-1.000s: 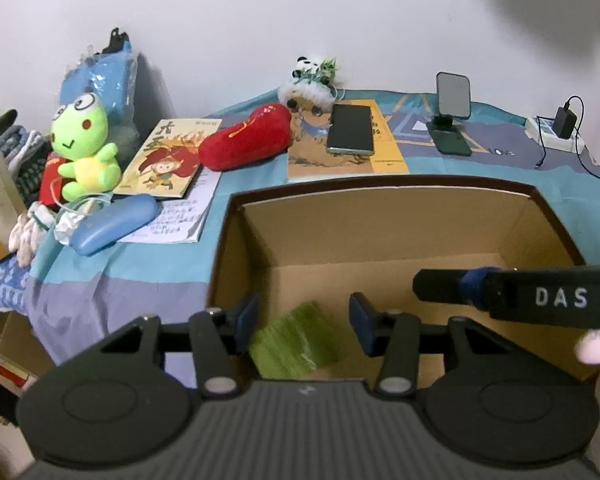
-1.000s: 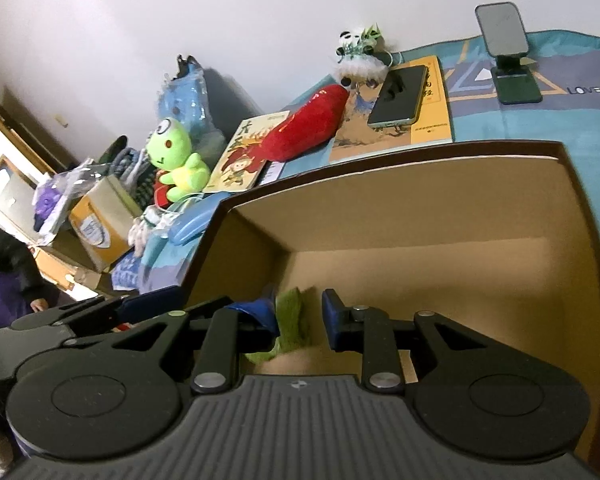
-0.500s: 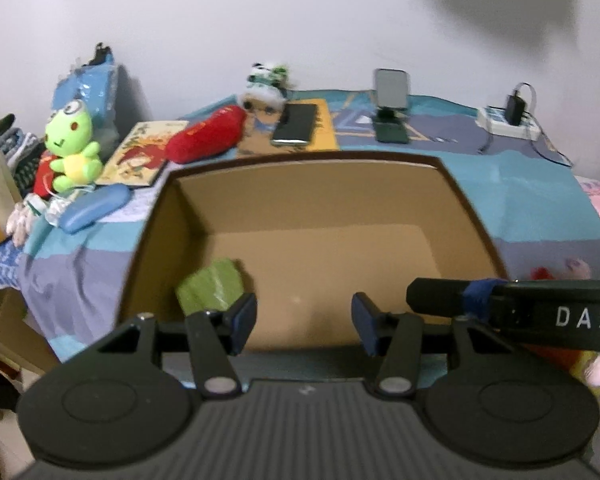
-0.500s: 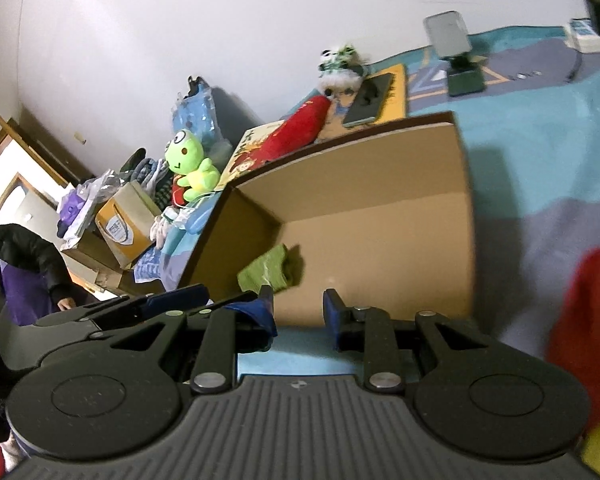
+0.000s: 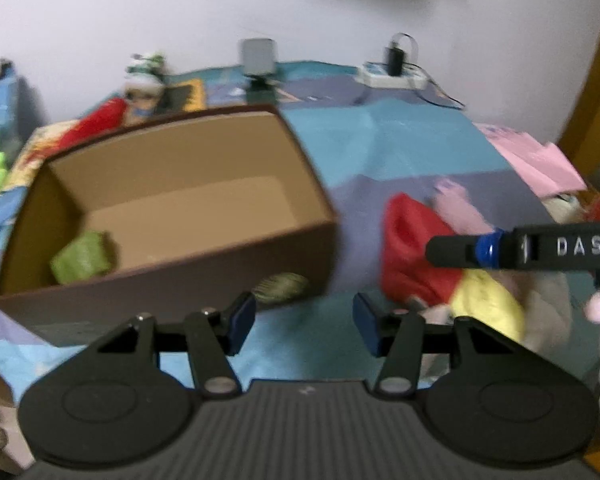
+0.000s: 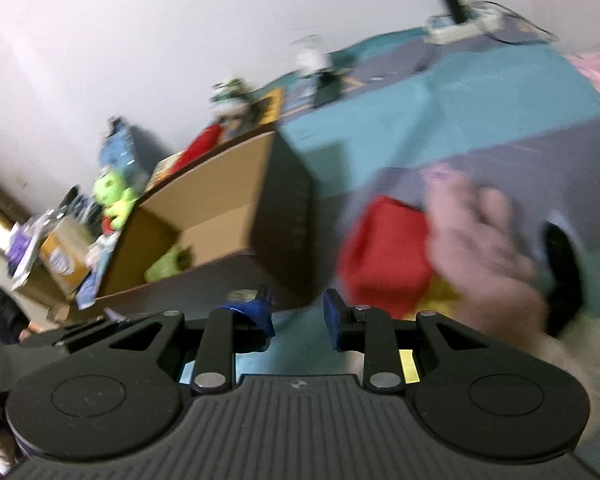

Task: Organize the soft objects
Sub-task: 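Move the right gripper back to the pile toward the pink plush bunny, then grasp the pink plush bunny with the right gripper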

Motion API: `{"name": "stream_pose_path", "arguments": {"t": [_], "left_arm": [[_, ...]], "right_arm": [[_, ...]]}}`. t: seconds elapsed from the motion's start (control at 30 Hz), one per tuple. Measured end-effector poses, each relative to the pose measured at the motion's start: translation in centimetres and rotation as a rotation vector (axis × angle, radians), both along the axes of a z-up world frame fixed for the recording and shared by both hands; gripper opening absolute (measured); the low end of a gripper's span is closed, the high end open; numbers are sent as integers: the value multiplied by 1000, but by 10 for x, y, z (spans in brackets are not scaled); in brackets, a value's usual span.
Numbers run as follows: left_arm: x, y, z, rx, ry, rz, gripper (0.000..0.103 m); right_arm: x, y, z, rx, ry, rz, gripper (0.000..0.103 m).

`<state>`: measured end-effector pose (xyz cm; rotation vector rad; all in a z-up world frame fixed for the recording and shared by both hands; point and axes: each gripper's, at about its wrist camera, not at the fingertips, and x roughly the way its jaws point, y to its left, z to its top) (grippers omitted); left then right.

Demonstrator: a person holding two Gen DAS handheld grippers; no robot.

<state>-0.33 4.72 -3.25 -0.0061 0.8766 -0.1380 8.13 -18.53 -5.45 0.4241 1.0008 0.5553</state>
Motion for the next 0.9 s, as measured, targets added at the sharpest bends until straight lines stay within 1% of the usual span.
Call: {"name": "stream_pose_path", "arguments": {"t": [0.13,0.23,0.33,0.43,0.53,0.6,0.73,0.8,0.9], "left_arm": [[0,-21,-8,-62,21,-74,55],[2,-38,-11,-82,11,-133,55],[11,-52,-15,-105,12,-168,56],[27,-64,-17,-118,28,-192,56],[40,-82,-16,-119,12,-233,56],[44,-92,-16,-134,7,-270,56],[50,-111,-19,-192,32,-357,56],[52,-123,-22,-191,39,-398,56],[59,-139,-28,-191,64,-436,56]], "right_arm": [[-5,-33,-11,-31,27,-75,11],[-7,-52,-18,-48,45,-119,11],[-6,-69,-24,-43,56,-155,11],[-5,-76,-24,-47,50,-188,12],[-4,-84,-25,-61,42,-204,12],[-3,-88,-25,-69,40,-212,13],[-2,-102,-34,-67,82,-261,13],[-1,-108,-38,-45,109,-286,14],[4,-117,-42,-29,125,-317,15]]}}
